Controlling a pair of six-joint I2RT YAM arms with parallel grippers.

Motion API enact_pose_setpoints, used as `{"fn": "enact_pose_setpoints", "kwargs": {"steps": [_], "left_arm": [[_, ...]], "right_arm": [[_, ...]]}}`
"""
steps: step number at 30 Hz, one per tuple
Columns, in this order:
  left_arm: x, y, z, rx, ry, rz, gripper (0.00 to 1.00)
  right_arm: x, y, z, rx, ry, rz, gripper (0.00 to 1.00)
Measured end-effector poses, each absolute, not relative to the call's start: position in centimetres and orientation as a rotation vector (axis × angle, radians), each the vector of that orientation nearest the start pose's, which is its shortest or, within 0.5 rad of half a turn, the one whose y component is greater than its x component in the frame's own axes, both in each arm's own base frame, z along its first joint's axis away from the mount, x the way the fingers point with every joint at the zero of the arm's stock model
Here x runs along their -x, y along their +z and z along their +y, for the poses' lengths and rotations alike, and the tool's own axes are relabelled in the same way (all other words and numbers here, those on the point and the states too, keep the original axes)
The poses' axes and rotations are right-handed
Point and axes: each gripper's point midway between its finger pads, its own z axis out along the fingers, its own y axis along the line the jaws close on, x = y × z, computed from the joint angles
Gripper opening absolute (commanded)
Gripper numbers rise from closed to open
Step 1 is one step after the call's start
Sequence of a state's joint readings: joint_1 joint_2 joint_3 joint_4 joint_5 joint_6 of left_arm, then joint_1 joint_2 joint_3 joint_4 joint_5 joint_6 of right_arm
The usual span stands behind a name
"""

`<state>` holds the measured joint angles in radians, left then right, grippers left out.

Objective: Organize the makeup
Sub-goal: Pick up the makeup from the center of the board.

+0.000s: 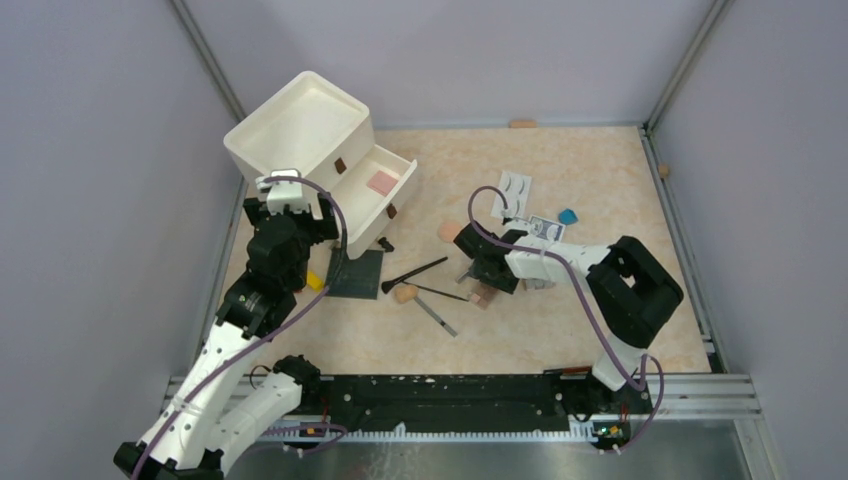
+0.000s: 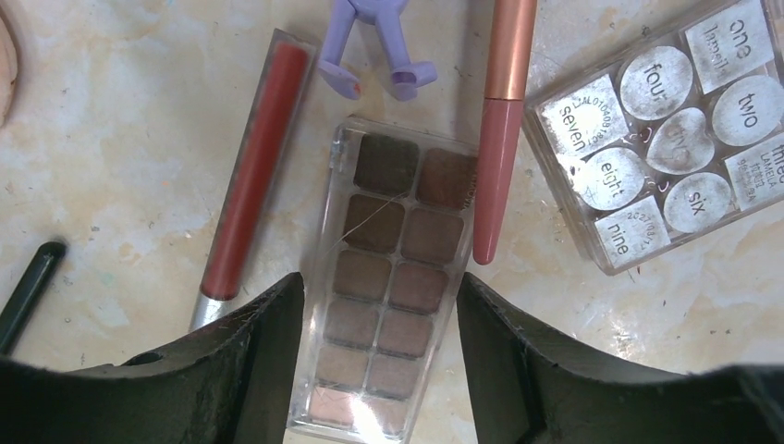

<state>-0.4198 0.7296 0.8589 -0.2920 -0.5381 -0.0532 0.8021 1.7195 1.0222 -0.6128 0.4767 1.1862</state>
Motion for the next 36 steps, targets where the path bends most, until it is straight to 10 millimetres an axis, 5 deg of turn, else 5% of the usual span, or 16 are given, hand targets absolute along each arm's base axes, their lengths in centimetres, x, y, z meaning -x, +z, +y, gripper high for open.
{"fn": "enact_pose_setpoints", "kwargs": {"steps": [7,16,23,36], "left_arm": [[-28.6,30.3,-3.1,0.081,0.115,1.708,0.99],[-28.5,30.5,-3.1,0.081,0.109,1.703,0.99],[-28.5,30.5,-3.1,0.081,0.110,1.703,0.99],[-28.6,30.5,-3.0,0.083,0.110,1.704,0.99]], "right_arm": [[-26.6,1.9,20.8,-0.546,-0.094,2.559,0.49],[-26.7,2.1,20.9,-0.500,-0.102,2.566,0.13],[-26.8,2.9,20.6,-0.335,-0.120,2.582,0.10],[-30.9,15.3,24.0,-0.106,0.245,2.261,0.10]]}}
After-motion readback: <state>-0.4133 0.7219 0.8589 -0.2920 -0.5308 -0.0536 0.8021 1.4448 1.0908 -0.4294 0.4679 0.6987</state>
